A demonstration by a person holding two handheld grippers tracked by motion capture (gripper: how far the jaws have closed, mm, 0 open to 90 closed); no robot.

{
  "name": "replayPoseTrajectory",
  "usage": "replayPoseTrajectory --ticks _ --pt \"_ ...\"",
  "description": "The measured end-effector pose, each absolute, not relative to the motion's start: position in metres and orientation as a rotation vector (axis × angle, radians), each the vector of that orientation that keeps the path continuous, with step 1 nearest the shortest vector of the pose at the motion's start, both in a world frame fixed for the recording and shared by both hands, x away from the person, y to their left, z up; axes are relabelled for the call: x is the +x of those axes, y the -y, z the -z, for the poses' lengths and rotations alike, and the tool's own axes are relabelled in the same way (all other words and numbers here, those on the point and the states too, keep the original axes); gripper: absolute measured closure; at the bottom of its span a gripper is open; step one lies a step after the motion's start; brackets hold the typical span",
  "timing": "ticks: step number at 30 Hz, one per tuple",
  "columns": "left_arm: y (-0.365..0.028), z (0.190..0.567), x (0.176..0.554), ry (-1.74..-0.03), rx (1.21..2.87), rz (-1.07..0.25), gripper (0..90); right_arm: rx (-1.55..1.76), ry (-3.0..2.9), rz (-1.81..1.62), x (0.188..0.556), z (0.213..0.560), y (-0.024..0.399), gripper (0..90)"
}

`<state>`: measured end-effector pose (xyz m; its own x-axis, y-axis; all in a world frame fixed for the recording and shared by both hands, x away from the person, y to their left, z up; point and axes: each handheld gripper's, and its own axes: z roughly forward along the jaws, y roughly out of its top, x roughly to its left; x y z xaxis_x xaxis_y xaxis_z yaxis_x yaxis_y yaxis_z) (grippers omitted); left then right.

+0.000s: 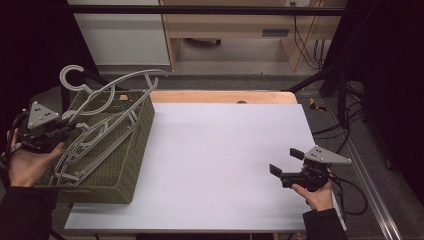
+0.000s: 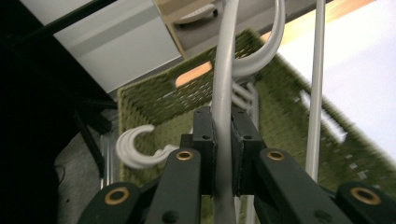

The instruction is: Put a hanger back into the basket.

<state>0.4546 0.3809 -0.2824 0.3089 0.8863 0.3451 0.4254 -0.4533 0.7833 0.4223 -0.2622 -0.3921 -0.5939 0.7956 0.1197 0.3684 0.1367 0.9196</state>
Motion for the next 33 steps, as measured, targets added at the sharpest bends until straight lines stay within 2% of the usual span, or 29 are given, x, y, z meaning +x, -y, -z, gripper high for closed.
replayPoseTrajectory --ticks 18,26,33 --pt "-0.427 0.313 0.465 -1.213 2.076 -1.039 82.5 1.121 -2.032 -1.439 0.423 0.394 0.261 4.1" --pt "-0.439 0.322 0.468 -1.261 2.080 -1.037 82.5 1.122 -2.035 -1.434 0.424 0.395 0.261 4.1" --pt "-0.441 0.332 0.474 -1.285 2.154 -1.044 82.5 1.123 -2.045 -1.428 0.425 0.396 0.261 4.0"
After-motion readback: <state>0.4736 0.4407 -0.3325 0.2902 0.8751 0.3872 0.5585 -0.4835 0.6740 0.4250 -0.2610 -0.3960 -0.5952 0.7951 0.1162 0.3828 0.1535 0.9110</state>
